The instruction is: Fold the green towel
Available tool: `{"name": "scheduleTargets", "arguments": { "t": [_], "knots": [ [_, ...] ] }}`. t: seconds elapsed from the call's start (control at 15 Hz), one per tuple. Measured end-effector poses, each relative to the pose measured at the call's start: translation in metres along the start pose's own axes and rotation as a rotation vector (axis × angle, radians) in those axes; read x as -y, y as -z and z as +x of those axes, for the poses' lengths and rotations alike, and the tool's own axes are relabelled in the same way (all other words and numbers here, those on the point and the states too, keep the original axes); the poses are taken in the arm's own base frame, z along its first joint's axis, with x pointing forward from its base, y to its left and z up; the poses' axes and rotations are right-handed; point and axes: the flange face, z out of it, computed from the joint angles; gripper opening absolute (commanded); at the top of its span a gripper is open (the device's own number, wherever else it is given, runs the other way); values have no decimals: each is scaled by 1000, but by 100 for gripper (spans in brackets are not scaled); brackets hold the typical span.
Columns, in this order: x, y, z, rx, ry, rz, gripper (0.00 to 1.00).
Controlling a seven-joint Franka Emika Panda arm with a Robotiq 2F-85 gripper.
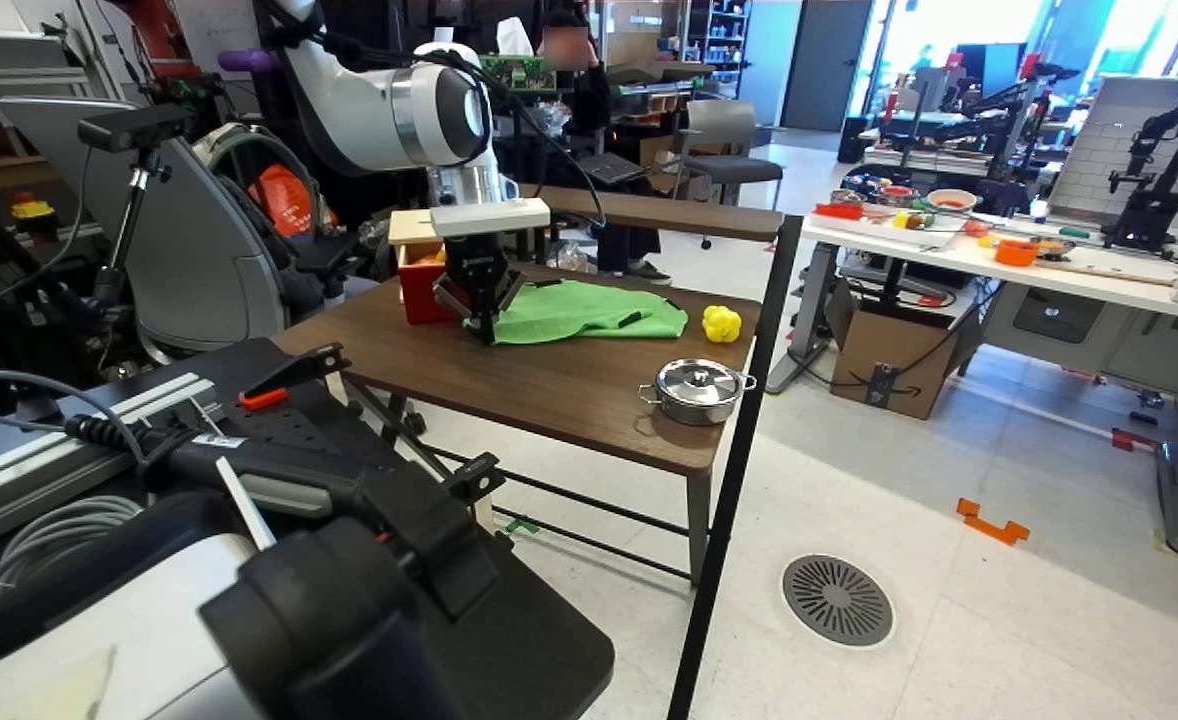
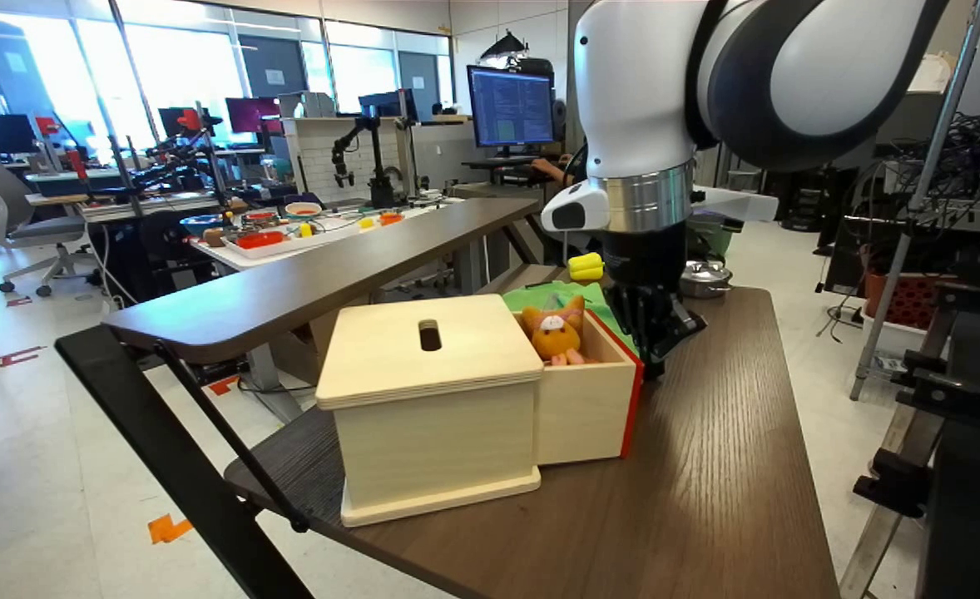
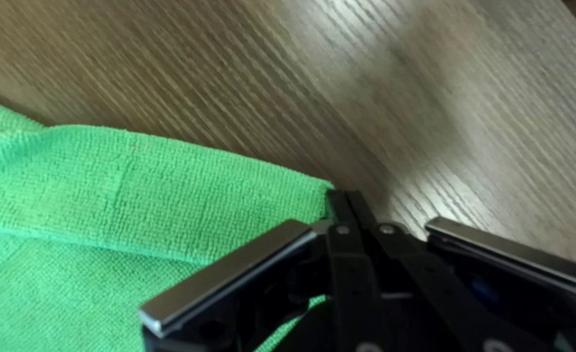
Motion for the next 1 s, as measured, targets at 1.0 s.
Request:
{"name": "scheduleTargets", "arguments": {
  "t": [1.0],
  "knots": [
    [-42,29,-59,-15,-155,-1,1]
  ]
}}
